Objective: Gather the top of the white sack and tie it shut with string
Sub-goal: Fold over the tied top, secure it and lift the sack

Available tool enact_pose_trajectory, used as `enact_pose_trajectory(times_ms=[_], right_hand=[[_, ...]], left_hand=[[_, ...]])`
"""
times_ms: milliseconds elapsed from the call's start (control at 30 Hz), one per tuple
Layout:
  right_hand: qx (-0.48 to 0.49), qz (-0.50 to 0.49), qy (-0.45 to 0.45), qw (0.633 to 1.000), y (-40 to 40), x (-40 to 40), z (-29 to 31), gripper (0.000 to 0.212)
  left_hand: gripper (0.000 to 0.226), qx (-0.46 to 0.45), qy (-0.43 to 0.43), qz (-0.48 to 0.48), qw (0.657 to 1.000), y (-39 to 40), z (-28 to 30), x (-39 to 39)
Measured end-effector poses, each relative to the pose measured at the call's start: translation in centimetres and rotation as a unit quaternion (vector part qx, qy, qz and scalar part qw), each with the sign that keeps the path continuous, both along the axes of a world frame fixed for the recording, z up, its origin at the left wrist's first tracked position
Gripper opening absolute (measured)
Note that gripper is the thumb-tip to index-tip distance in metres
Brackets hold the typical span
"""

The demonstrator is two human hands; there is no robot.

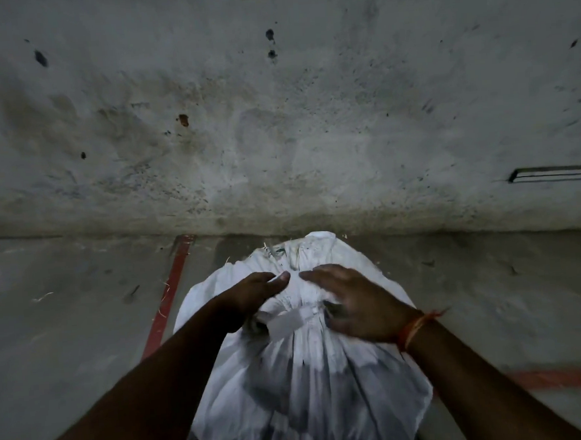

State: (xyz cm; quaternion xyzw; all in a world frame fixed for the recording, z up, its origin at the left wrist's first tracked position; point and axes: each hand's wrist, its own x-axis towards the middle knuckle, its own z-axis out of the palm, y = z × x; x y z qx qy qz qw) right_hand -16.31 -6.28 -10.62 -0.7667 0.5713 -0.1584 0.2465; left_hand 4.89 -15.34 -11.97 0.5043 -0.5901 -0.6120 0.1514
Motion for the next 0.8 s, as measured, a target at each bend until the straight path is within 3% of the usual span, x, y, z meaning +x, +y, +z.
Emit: enact_pose_trajectory(times_ms=[67,133,200,267,300,400,500,667,733,800], right_hand=[[0.039,0.030,0.067,0.997,0.6,0.4,-1.6,0.101],[0.051,0.014,0.040,0.998,1.0,0.5,-2.6,0.104],[0.072,-0.037,-0.134,0.988,1.1,0.7,-2.7,0.083],[0.081,-0.114,-0.336,0.931,1.1,1.5,-2.5,0.048],[0.070,-0.138,-0.364,0.918,1.1,1.9,-2.4,0.033],[0.003,-0.146,-0.251,0.957,1.2,2.9,-2.3,0.014],[-0.004,-0.097,-0.133,0.986,1.8,3.3,-2.8,0.054],[-0.033,-0.083,-0.030,0.996,2.1,3.7,-4.7,0.093],[-0.019,-0.085,0.000,0.996,2.0,3.5,-5.7,0.104],[-0.012,-0.075,0.042,0.996,2.1,3.6,-6.2,0.102]], left_hand=[[0.054,0.028,-0.021,0.004,0.999,-0.4,-1.0,-0.3],[0.059,0.035,-0.033,0.008,0.999,-0.4,-1.5,-0.3],[0.054,0.024,-0.034,0.005,0.999,-0.6,-1.6,-0.3],[0.051,-0.011,-0.035,-0.004,0.999,-0.6,-1.3,-0.3],[0.051,-0.030,-0.032,-0.009,0.999,-0.8,-1.2,-0.2],[0.049,-0.065,-0.036,-0.016,0.997,-1.2,-1.2,0.0],[0.044,-0.042,-0.039,-0.019,0.998,-1.5,-1.4,0.6],[0.042,-0.020,-0.041,-0.009,0.999,-1.3,-1.7,0.7],[0.038,-0.134,-0.135,-0.031,0.981,-0.9,-2.0,0.2],[0.029,-0.309,-0.263,-0.042,0.913,-0.1,-2.6,0.3]])
